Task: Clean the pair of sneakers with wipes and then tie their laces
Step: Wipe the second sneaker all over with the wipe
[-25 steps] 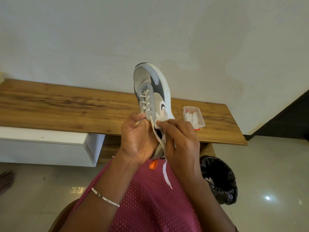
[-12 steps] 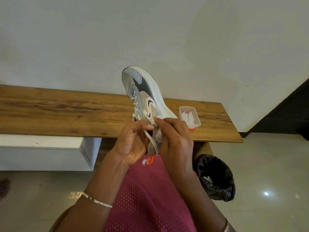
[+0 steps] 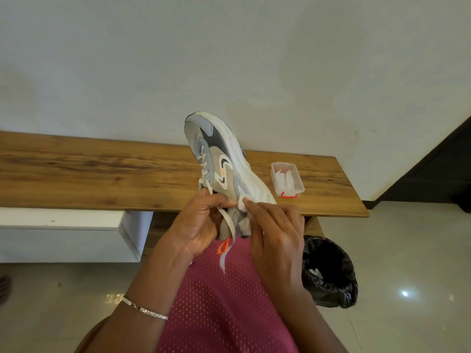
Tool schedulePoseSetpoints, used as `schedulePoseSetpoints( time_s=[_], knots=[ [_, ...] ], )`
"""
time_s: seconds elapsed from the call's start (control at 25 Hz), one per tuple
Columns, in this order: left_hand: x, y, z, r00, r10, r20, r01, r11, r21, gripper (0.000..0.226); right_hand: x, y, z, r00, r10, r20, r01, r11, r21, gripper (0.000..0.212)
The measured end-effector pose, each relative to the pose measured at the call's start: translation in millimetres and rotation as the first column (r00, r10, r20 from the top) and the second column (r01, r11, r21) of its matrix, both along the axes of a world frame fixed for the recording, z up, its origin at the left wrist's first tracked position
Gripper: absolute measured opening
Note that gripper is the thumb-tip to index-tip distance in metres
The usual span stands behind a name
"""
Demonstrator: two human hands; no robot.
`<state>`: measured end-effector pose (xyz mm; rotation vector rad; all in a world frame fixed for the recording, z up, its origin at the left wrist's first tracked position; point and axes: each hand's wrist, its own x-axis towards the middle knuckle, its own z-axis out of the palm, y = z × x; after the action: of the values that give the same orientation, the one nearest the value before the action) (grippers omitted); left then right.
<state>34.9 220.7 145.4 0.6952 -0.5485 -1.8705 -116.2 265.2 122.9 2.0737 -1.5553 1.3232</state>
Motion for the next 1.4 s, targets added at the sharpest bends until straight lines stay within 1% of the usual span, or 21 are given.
schedulePoseSetpoints(
  time_s=[0.12,0.2,0.28,0.36,0.44,0.48,0.56,0.68,0.8,0.92,1.0,1.08,1.24,1.36,1.4],
  knots=[
    [-5.1,1.7,6.5,1.0,-0.01,0.016,0.011,0.999,-0.032,0.062,1.8,-10.4,5.6,0.999,0.006,0.053,-0.006,1.0,0.01,0.023],
    [-8.1,3.7,7.8,0.999,-0.017,0.041,0.019,0.998,-0.053,0.059,6.9,-25.5,17.5,0.994,0.017,0.112,-0.024,0.997,0.069,0.021],
    [-9.3,6.7,8.2,0.996,-0.017,0.088,0.022,0.998,-0.053,0.053,12.9,-42.3,29.3,0.989,0.004,0.147,-0.028,0.987,0.161,0.019],
    [-9.7,8.0,7.3,0.989,-0.007,0.15,0.016,0.998,-0.059,0.048,15.4,-56.8,38.6,0.988,-0.025,0.152,-0.009,0.975,0.223,0.018],
    [-9.1,10.2,9.8,0.977,0.018,0.213,-0.009,0.999,-0.042,0.032,13.3,-65.9,42.5,0.988,-0.029,0.155,-0.013,0.964,0.267,0.018],
    [-8.9,10.9,11.2,0.971,0.026,0.236,-0.019,0.999,-0.032,0.029,10.9,-67.1,42.6,0.988,-0.023,0.152,-0.022,0.959,0.283,0.018],
    [-8.0,11.4,12.2,0.966,0.051,0.252,-0.049,0.999,-0.011,0.033,5.0,-61.8,39.0,0.991,0.002,0.133,-0.04,0.958,0.284,0.019],
    [-7.1,10.5,8.0,0.975,0.051,0.218,-0.055,0.998,0.012,0.03,-3.3,-34.8,27.6,0.993,0.042,0.113,-0.066,0.974,0.218,0.022],
    [-8.2,8.4,6.6,0.982,0.05,0.181,-0.06,0.997,0.051,0.031,-5.4,-4.6,19.1,0.994,0.002,0.108,-0.022,0.981,0.19,0.027],
    [-10.1,5.3,4.3,0.985,0.002,0.174,-0.01,0.999,0.048,0.044,-7.8,-4.4,21.5,0.993,0.016,0.118,-0.038,0.982,0.183,0.026],
    [-11.2,4.9,3.2,0.986,-0.037,0.163,0.031,0.999,0.036,0.063,-8.3,-16.8,29.5,0.987,0.061,0.146,-0.091,0.973,0.212,0.025],
    [-11.4,6.6,4.4,0.986,-0.058,0.159,0.056,0.998,0.017,0.067,-4.1,-26.3,37.3,0.983,0.097,0.154,-0.135,0.956,0.26,0.024],
    [-1.9,5.0,6.8,0.993,-0.075,0.097,0.079,0.996,-0.041,0.061,3.3,-20.3,43.1,0.981,0.167,0.098,-0.188,0.94,0.285,0.023],
    [0.2,8.5,12.3,0.991,-0.068,0.117,0.077,0.994,-0.075,0.032,4.2,-1.5,37.0,0.99,0.135,0.036,-0.14,0.952,0.273,0.025],
    [-0.9,9.1,13.0,0.988,-0.062,0.143,0.072,0.996,-0.06,0.031,4.3,2.9,35.5,0.993,0.117,0.027,-0.12,0.956,0.267,0.028]
  ],
)
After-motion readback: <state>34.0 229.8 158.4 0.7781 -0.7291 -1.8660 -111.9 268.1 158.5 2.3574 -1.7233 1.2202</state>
